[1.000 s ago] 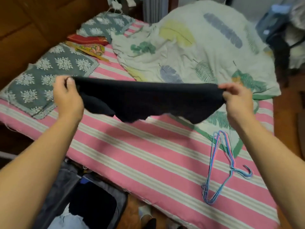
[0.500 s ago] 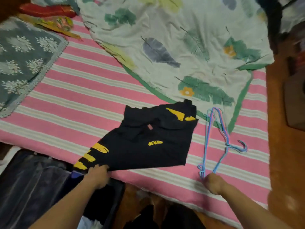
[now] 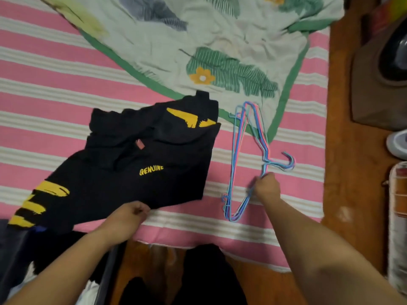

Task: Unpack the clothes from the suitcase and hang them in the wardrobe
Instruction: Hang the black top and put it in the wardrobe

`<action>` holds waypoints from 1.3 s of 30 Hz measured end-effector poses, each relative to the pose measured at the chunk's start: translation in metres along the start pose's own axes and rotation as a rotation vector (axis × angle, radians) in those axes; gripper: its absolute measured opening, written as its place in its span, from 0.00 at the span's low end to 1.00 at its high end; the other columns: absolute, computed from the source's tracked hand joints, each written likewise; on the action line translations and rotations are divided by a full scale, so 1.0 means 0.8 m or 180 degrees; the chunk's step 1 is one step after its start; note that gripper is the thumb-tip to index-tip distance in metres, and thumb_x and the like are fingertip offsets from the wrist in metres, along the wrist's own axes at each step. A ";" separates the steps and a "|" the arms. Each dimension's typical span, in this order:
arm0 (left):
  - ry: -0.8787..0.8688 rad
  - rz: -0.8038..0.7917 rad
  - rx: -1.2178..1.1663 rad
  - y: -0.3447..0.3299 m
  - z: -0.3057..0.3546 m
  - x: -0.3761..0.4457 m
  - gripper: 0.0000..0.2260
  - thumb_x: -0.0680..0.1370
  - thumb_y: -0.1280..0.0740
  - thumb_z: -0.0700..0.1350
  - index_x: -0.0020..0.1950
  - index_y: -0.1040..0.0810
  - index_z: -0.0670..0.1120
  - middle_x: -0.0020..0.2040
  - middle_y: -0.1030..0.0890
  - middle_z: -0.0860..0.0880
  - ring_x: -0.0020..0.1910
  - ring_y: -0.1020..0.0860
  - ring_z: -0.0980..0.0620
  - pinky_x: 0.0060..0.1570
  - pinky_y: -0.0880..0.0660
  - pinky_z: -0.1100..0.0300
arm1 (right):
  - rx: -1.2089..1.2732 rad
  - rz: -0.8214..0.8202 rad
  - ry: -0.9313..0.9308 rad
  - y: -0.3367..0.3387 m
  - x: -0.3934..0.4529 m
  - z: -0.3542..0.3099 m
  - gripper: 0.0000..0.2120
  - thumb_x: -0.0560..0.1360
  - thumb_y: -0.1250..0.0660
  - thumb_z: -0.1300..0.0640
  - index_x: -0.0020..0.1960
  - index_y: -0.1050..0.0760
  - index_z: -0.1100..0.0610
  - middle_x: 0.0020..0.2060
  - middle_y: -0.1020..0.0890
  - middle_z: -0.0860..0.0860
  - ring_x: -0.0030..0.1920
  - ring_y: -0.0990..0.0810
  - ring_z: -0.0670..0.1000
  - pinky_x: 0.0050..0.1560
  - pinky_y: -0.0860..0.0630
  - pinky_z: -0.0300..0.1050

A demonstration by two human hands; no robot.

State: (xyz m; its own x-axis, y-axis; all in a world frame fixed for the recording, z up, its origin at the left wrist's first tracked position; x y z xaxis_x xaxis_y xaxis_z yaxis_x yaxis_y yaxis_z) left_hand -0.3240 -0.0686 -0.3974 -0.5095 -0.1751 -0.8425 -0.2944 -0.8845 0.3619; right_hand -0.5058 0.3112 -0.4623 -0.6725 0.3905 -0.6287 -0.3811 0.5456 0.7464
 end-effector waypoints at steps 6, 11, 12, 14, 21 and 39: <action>0.0066 0.0190 -0.0140 -0.028 0.041 0.041 0.06 0.82 0.36 0.43 0.54 0.20 0.51 0.47 0.16 0.44 0.46 0.19 0.40 0.48 0.23 0.51 | -0.0256 0.0201 -0.0216 0.001 0.041 0.000 0.12 0.80 0.40 0.56 0.60 0.28 0.62 0.57 0.21 0.64 0.59 0.22 0.65 0.57 0.27 0.53; 0.0087 -0.0122 -0.0230 -0.051 0.056 0.016 0.06 0.82 0.35 0.41 0.52 0.20 0.50 0.44 0.19 0.46 0.41 0.23 0.48 0.48 0.23 0.51 | 0.0063 0.0206 0.0091 0.032 0.015 -0.013 0.09 0.80 0.39 0.59 0.59 0.30 0.61 0.52 0.20 0.64 0.54 0.20 0.66 0.48 0.29 0.52; 0.0073 -0.0155 -0.0256 -0.050 0.059 0.009 0.06 0.82 0.35 0.41 0.52 0.20 0.50 0.43 0.19 0.46 0.41 0.23 0.49 0.48 0.23 0.50 | 0.0373 0.0175 0.0210 0.040 0.004 -0.018 0.05 0.79 0.39 0.60 0.55 0.29 0.58 0.49 0.19 0.63 0.51 0.19 0.64 0.45 0.29 0.51; 0.0069 -0.0115 -0.0279 -0.040 0.061 -0.004 0.06 0.82 0.35 0.41 0.53 0.20 0.49 0.43 0.19 0.47 0.40 0.24 0.49 0.45 0.25 0.54 | 0.1341 -0.0006 0.0408 0.054 -0.022 -0.033 0.08 0.78 0.40 0.66 0.49 0.30 0.53 0.47 0.16 0.59 0.42 0.16 0.60 0.39 0.22 0.52; 0.0641 0.0224 -0.1280 0.027 0.026 0.005 0.08 0.83 0.38 0.41 0.56 0.21 0.49 0.52 0.18 0.45 0.46 0.19 0.47 0.49 0.20 0.49 | 0.2733 -0.0931 0.0797 0.082 -0.116 -0.115 0.21 0.75 0.45 0.78 0.63 0.32 0.61 0.52 0.19 0.60 0.40 0.15 0.55 0.32 0.21 0.41; 0.0310 0.1996 0.0508 0.188 -0.026 0.169 0.05 0.79 0.41 0.38 0.53 0.29 0.44 0.45 0.24 0.44 0.47 0.24 0.40 0.43 0.29 0.48 | 0.1680 -0.0057 0.1261 -0.036 -0.130 -0.221 0.07 0.79 0.34 0.60 0.48 0.24 0.48 0.39 0.20 0.53 0.39 0.22 0.54 0.41 0.26 0.50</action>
State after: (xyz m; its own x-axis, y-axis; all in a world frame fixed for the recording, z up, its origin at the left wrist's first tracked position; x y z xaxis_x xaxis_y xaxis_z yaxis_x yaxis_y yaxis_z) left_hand -0.4208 -0.2344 -0.4652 -0.5503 -0.6818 -0.4819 -0.0854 -0.5282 0.8448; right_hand -0.5368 0.1239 -0.3797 -0.8899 0.1305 -0.4371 -0.1000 0.8791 0.4661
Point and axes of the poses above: each hand's wrist, its own x-axis towards the middle knuckle, its own y-axis out of the back of the hand, z = x × y, the point moved 5 cm from there along x, towards the middle knuckle
